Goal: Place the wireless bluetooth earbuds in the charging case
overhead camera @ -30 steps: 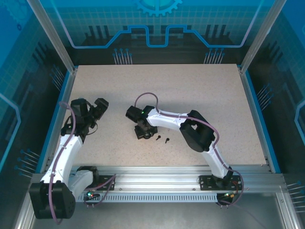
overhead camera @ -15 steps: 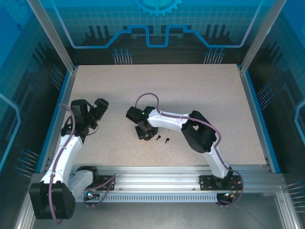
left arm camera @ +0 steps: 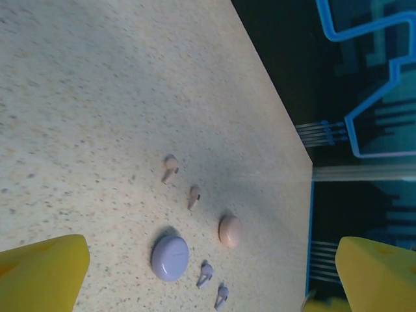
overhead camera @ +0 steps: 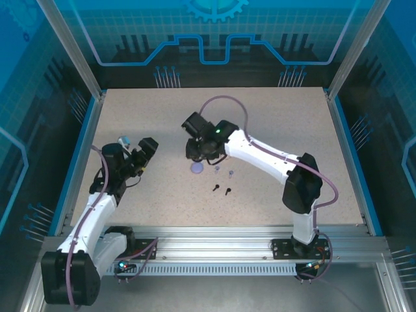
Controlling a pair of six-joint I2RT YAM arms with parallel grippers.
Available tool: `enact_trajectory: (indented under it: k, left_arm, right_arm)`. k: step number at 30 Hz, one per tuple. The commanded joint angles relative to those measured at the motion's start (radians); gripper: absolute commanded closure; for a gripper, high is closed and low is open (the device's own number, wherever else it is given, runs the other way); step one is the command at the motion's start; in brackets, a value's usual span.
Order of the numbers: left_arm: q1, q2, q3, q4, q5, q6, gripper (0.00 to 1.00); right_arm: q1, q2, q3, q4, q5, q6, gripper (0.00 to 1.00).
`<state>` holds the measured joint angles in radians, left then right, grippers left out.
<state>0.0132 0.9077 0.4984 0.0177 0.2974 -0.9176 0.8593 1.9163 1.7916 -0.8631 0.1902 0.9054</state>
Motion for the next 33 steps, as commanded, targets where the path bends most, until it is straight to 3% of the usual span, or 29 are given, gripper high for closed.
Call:
enact_trajectory:
  k: [1,7,12,17,23,28,33]
  left_arm:
    - [-0.053,-0.018,-0.084,0.228,0.036,-0.030,0.01]
    - [-0.186,-0.003,-0.178,0.452,-0.031,-0.006,0.01]
    - [-0.236,0.054,-0.223,0.617,-0.036,0.006,0.01]
    - [-0.264,0.158,-0.249,0.794,-0.030,-0.008,0.03]
    - [-0.321,0.338,-0.282,1.098,-0.044,-0.073,0.14]
    - [-0.341,0.461,-0.282,1.251,-0.044,-0.093,0.25]
    - [-0.346,0.541,-0.296,1.363,-0.046,-0.112,0.29]
  right_arm:
    - [-0.063,-0.018,0.018,-0.016,-0.017,0.184,0.55]
    - [-0.103,-0.030,-0.036,0.044,-0.050,0.437,0.55]
    - [-0.079,-0.033,-0.057,0.081,-0.025,0.555,0.55]
    - [-0.044,-0.007,-0.033,0.088,-0.006,0.606,0.56]
    - [-0.016,0.035,0.008,0.080,-0.006,0.627,0.56]
    - [-0.001,0.052,0.026,0.080,-0.002,0.632,0.56]
    - [0.003,0.064,0.046,0.064,0.005,0.629,0.56]
